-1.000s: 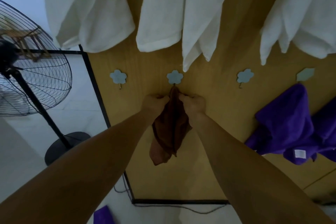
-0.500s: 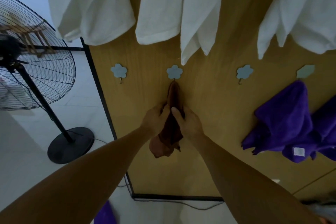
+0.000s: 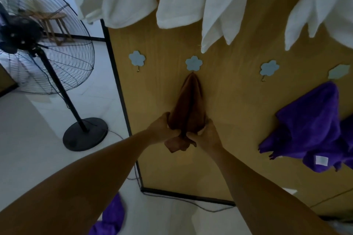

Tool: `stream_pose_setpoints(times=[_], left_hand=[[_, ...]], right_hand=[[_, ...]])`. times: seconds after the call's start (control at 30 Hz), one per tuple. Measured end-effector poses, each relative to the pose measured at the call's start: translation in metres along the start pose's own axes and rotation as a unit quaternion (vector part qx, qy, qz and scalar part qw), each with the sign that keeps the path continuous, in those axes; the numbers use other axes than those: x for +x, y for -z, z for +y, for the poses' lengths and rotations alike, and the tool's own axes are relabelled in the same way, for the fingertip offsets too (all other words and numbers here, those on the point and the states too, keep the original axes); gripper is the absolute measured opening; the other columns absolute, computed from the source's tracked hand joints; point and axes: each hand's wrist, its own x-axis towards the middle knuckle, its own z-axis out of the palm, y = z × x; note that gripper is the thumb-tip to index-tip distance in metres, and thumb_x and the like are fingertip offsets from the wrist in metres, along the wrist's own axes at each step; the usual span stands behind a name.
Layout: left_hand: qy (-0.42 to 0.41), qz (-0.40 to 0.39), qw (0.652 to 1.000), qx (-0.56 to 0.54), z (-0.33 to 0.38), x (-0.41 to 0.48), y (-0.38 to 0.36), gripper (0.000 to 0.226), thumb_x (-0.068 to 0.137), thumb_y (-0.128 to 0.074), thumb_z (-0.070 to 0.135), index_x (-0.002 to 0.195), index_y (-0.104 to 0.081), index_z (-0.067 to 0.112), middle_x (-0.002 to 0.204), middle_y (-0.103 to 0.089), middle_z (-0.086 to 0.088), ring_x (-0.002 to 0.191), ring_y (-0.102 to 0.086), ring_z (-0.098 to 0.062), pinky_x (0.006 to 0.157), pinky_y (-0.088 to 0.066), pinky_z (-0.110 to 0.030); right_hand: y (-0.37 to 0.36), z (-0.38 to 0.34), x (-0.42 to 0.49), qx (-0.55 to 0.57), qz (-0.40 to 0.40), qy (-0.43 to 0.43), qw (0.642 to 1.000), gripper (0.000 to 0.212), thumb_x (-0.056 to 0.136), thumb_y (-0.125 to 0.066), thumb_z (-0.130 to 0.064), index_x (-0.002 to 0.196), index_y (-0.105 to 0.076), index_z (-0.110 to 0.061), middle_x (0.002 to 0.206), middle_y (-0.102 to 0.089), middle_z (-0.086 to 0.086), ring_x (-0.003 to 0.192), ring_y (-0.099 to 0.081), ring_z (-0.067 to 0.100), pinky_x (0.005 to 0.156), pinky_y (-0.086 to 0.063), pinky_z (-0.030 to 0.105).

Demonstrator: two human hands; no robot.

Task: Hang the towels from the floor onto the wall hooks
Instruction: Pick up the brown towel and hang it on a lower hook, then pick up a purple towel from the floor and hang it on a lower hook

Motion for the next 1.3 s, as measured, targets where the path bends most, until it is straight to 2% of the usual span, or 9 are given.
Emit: stream_pose_setpoints(times=[0.13, 0.3, 0.37, 0.43, 0.5, 0.63, 0.8, 1.0, 1.3], left_hand=[[0.072, -0.013, 0.995, 0.073, -0.028, -0.026, -0.004, 0.108, 0.073, -0.075, 0.052, 0.152, -0.012, 0.016, 0.156, -0.027, -0.008, 0.135, -0.038, -0.025, 0.100, -0.037, -0.029], [0.140, -0.034, 0.984, 0.104, -0.072, -0.066, 0.010, 0.093, 0.084, -0.068, 0.042, 0.153, -0.012, 0.016, 0.157, -0.023, -0.010, 0.140, -0.031, -0.027, 0.110, -0.033, -0.037], [0.148, -0.019, 0.982, 0.115, -0.091, -0.086, 0.017, 0.086, 0.085, -0.066, 0.041, 0.151, -0.019, 0.014, 0.155, -0.028, -0.011, 0.137, -0.036, -0.027, 0.109, -0.037, -0.041], [0.149, -0.008, 0.984, 0.094, -0.115, -0.110, 0.025, 0.074, 0.086, -0.067, 0.034, 0.146, -0.032, 0.011, 0.149, -0.038, -0.012, 0.127, -0.046, -0.024, 0.101, -0.042, -0.032], [0.165, -0.007, 0.982, 0.087, -0.146, -0.142, 0.032, 0.068, 0.087, -0.065, 0.031, 0.144, -0.036, 0.010, 0.146, -0.041, -0.012, 0.125, -0.046, -0.024, 0.097, -0.038, -0.025], [0.245, 0.026, 0.966, 0.074, -0.227, -0.210, 0.056, 0.069, 0.088, -0.064, 0.035, 0.145, -0.034, 0.008, 0.149, -0.038, -0.013, 0.133, -0.040, -0.027, 0.106, -0.032, -0.029], [0.335, 0.077, 0.939, 0.032, -0.324, -0.279, 0.059, 0.066, 0.086, -0.066, 0.033, 0.141, -0.039, 0.008, 0.143, -0.045, -0.014, 0.128, -0.046, -0.028, 0.101, -0.036, -0.029], [0.428, 0.082, 0.899, -0.029, -0.447, -0.307, 0.007, 0.054, 0.087, -0.065, 0.028, 0.134, -0.048, 0.010, 0.138, -0.049, -0.012, 0.123, -0.050, -0.030, 0.102, -0.039, -0.038], [0.492, 0.127, 0.858, -0.074, -0.681, -0.254, -0.123, 0.065, 0.086, -0.061, 0.036, 0.143, -0.038, 0.015, 0.145, -0.041, -0.008, 0.127, -0.047, -0.026, 0.105, -0.039, -0.036]], right_hand=[[-0.015, 0.020, -0.021, -0.167, -0.113, -0.133, 0.970, 0.095, 0.072, -0.077, -0.047, 0.143, -0.031, -0.005, 0.138, -0.044, 0.014, 0.123, -0.050, 0.030, 0.093, -0.048, 0.035], [-0.043, 0.020, -0.052, -0.215, -0.203, -0.081, 0.952, 0.086, 0.085, -0.067, -0.047, 0.151, -0.024, -0.011, 0.148, -0.039, 0.010, 0.128, -0.046, 0.026, 0.092, -0.042, 0.026], [-0.062, 0.012, -0.062, -0.232, -0.226, -0.064, 0.944, 0.083, 0.087, -0.064, -0.048, 0.150, -0.025, -0.010, 0.148, -0.040, 0.010, 0.128, -0.047, 0.026, 0.094, -0.043, 0.027], [-0.087, 0.005, -0.075, -0.239, -0.256, -0.063, 0.935, 0.082, 0.088, -0.062, -0.050, 0.150, -0.027, -0.009, 0.150, -0.038, 0.009, 0.131, -0.044, 0.025, 0.100, -0.041, 0.029], [-0.120, -0.001, -0.094, -0.252, -0.288, -0.054, 0.922, 0.078, 0.088, -0.060, -0.051, 0.147, -0.032, -0.008, 0.147, -0.042, 0.009, 0.126, -0.046, 0.023, 0.102, -0.040, 0.031], [-0.207, -0.012, -0.133, -0.258, -0.334, -0.007, 0.907, 0.063, 0.086, -0.065, -0.045, 0.129, -0.051, -0.001, 0.130, -0.057, 0.015, 0.112, -0.055, 0.025, 0.101, -0.044, 0.036], [-0.320, -0.005, -0.171, -0.281, -0.432, 0.022, 0.857, 0.072, 0.088, -0.064, -0.044, 0.144, -0.039, -0.007, 0.146, -0.044, 0.012, 0.131, -0.045, 0.025, 0.110, -0.037, 0.039], [-0.439, 0.083, -0.180, -0.326, -0.492, 0.027, 0.806, 0.065, 0.085, -0.063, -0.043, 0.139, -0.047, -0.010, 0.142, -0.049, 0.011, 0.127, -0.049, 0.027, 0.104, -0.041, 0.037], [-0.620, 0.313, -0.136, -0.384, -0.504, 0.002, 0.773, 0.049, 0.084, -0.061, -0.040, 0.123, -0.054, -0.011, 0.125, -0.057, 0.015, 0.113, -0.056, 0.033, 0.093, -0.047, 0.037]])
